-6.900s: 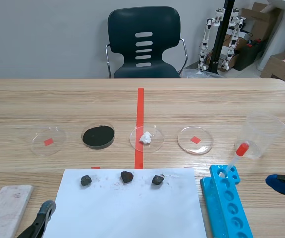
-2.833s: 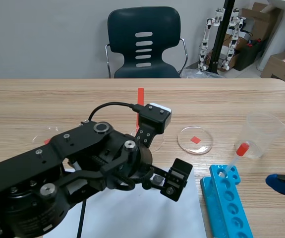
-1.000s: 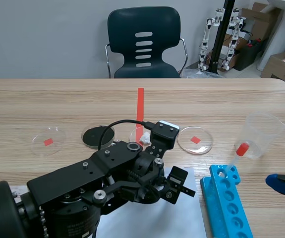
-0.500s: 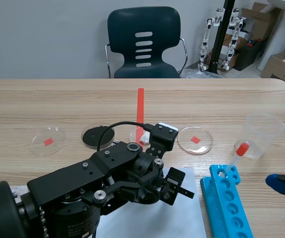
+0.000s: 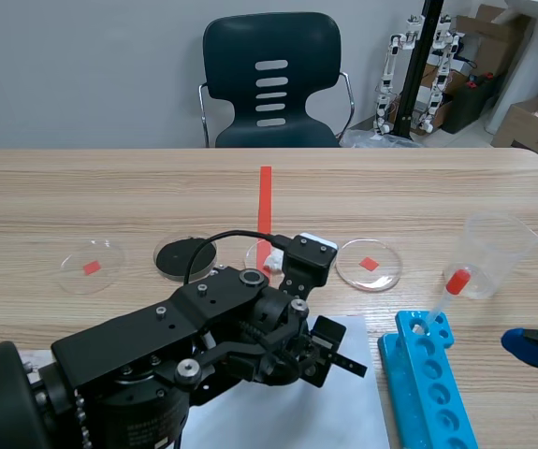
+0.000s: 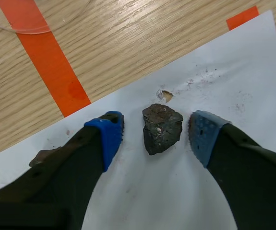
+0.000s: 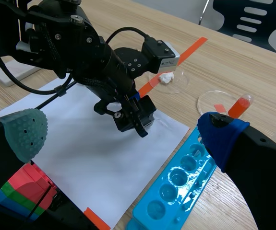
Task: Pick up the right mineral with the left hand
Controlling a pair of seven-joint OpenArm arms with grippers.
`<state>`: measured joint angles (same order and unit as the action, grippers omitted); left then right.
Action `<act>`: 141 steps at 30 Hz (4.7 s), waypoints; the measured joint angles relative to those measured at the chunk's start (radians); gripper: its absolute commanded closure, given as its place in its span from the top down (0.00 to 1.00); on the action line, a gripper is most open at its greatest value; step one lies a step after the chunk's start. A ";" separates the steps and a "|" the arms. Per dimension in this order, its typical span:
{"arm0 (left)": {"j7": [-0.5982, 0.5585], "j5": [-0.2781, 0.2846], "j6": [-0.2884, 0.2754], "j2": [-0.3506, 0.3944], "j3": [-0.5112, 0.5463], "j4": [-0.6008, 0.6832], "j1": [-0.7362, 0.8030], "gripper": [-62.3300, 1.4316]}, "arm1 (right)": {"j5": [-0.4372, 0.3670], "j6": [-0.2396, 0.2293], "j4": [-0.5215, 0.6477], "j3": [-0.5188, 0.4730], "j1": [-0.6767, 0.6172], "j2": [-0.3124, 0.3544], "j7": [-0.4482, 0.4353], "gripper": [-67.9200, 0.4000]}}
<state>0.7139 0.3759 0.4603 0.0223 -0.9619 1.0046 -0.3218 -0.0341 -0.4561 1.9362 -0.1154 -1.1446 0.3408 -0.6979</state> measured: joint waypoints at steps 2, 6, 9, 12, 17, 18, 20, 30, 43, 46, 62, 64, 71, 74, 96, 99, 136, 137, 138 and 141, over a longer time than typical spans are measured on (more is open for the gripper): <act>0.001 0.000 0.000 0.000 0.000 0.000 0.000 0.49 | 0.000 0.000 0.000 0.000 0.000 0.000 0.000 1.00; 0.008 0.000 0.000 0.000 0.000 0.000 0.000 0.40 | 0.000 0.000 0.000 0.000 0.000 0.000 0.000 1.00; 0.011 0.003 0.000 0.000 0.000 0.000 0.000 0.29 | 0.000 0.000 0.000 0.000 0.000 0.000 0.000 1.00; 0.013 0.003 0.000 0.000 0.000 0.000 0.000 0.23 | 0.000 0.000 0.000 0.000 0.000 0.000 0.000 1.00; 0.012 0.003 0.000 0.000 0.000 0.000 0.000 0.23 | 0.000 0.000 0.000 0.000 0.000 0.000 0.000 1.00; 0.012 0.003 0.000 0.000 0.000 0.000 0.000 0.23 | 0.000 0.000 0.000 0.000 0.000 0.000 0.000 1.00; 0.012 0.003 0.000 0.000 0.000 0.000 0.000 0.23 | 0.000 0.000 0.000 0.000 0.000 0.000 0.000 1.00; 0.014 -0.068 -0.002 0.038 0.044 0.143 0.058 0.23 | 0.000 0.000 0.000 0.000 0.000 0.000 0.000 1.00; -0.173 -0.080 -0.023 0.276 0.272 0.570 0.286 0.23 | 0.000 0.000 0.000 0.000 0.000 0.000 0.000 1.00; -0.265 -0.080 -0.076 0.333 0.369 0.645 0.378 0.23 | 0.000 0.000 0.000 0.000 0.000 0.000 0.000 1.00; -0.798 -0.126 -0.354 0.413 0.827 0.780 0.948 0.23 | 0.000 0.000 0.000 0.000 0.000 0.000 0.000 1.00; -0.880 -0.156 -0.373 0.413 0.865 0.790 1.022 0.23 | 0.000 0.000 0.000 0.000 0.000 0.000 0.000 1.00; -1.117 -0.311 -0.410 0.413 0.911 0.801 1.227 0.23 | 0.000 0.000 0.000 0.000 0.000 0.000 0.000 1.00; -1.135 -0.312 -0.409 0.413 0.920 0.801 1.266 0.23 | 0.000 0.000 0.000 0.000 0.000 0.000 0.000 1.00; -1.119 -0.308 -0.409 0.413 0.924 0.801 1.255 0.23 | 0.000 0.000 0.000 0.000 0.000 0.000 0.000 1.00; -1.119 -0.308 -0.409 0.413 0.924 0.801 1.255 0.23 | 0.000 0.000 0.000 0.000 0.000 0.000 0.000 1.00; -1.119 -0.308 -0.409 0.413 0.924 0.801 1.255 0.23 | 0.000 0.000 0.000 0.000 0.000 0.000 0.000 1.00; -1.119 -0.308 -0.409 0.413 0.924 0.801 1.255 0.23 | 0.000 0.000 0.000 0.000 0.000 0.000 0.000 1.00; -1.119 -0.308 -0.409 0.413 0.924 0.801 1.255 0.23 | 0.000 0.000 0.000 0.000 0.000 0.000 0.000 1.00; -1.119 -0.308 -0.409 0.413 0.924 0.801 1.255 0.23 | 0.000 0.000 0.000 0.000 0.000 0.000 0.000 1.00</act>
<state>-0.4049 0.0681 0.0513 0.4355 -0.0376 1.8053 0.9333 -0.0338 -0.4561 1.9362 -0.1154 -1.1446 0.3405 -0.6979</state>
